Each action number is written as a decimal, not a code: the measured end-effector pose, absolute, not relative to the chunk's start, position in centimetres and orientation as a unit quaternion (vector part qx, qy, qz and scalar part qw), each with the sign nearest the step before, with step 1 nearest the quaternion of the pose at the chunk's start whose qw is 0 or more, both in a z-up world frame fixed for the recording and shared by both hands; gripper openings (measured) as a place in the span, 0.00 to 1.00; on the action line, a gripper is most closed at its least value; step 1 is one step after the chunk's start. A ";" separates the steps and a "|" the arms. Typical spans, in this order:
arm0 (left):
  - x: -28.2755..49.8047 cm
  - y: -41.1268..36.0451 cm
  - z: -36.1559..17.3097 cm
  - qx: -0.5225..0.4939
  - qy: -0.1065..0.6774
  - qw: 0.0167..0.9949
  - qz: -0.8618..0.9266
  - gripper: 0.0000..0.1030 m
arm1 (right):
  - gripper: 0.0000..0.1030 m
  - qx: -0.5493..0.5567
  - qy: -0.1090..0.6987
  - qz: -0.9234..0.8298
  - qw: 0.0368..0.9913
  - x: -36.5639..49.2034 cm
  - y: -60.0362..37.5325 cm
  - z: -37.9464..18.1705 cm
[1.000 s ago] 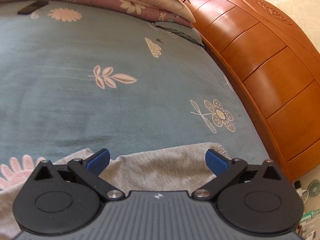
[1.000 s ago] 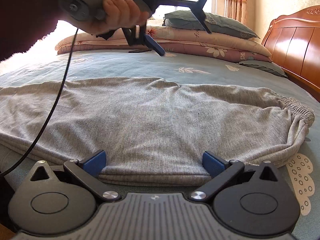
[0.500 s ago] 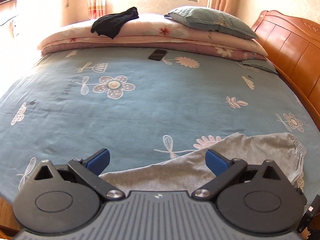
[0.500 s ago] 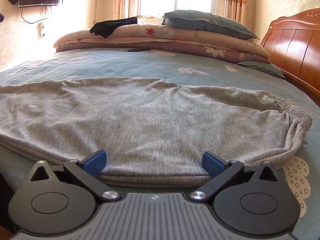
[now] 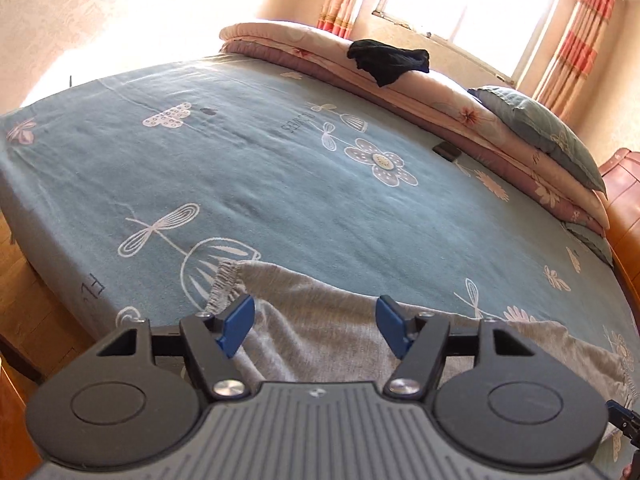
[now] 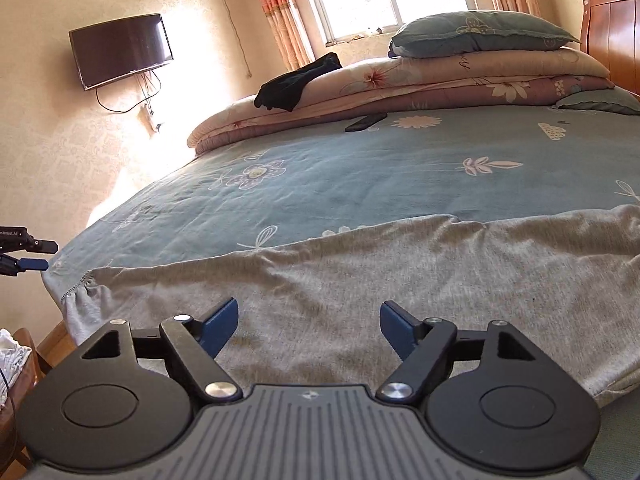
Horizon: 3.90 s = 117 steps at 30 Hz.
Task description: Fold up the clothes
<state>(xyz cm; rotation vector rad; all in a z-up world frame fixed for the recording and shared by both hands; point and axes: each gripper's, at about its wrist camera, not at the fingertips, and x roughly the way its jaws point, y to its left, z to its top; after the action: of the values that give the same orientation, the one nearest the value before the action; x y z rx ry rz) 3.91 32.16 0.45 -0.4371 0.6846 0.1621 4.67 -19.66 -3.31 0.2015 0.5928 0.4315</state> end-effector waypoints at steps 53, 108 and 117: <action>8.0 38.8 -8.6 -0.329 0.374 0.866 0.047 0.29 | 0.90 0.080 0.371 0.185 0.906 4.9 -15.2 -7.3; 8.4 40.0 -4.6 -0.325 0.350 0.877 0.052 0.42 | 0.95 0.088 0.378 0.168 0.906 5.2 -15.8 -8.2; 16.4 31.3 -7.7 -0.294 0.433 0.850 -0.065 0.47 | 0.95 0.079 0.382 0.168 0.905 5.0 -15.5 -8.4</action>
<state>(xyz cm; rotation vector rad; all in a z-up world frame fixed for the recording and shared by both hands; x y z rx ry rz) 16.45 31.34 -7.68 -0.6183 0.9131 -0.1377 4.99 -15.51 -8.36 0.1633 0.7900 0.3461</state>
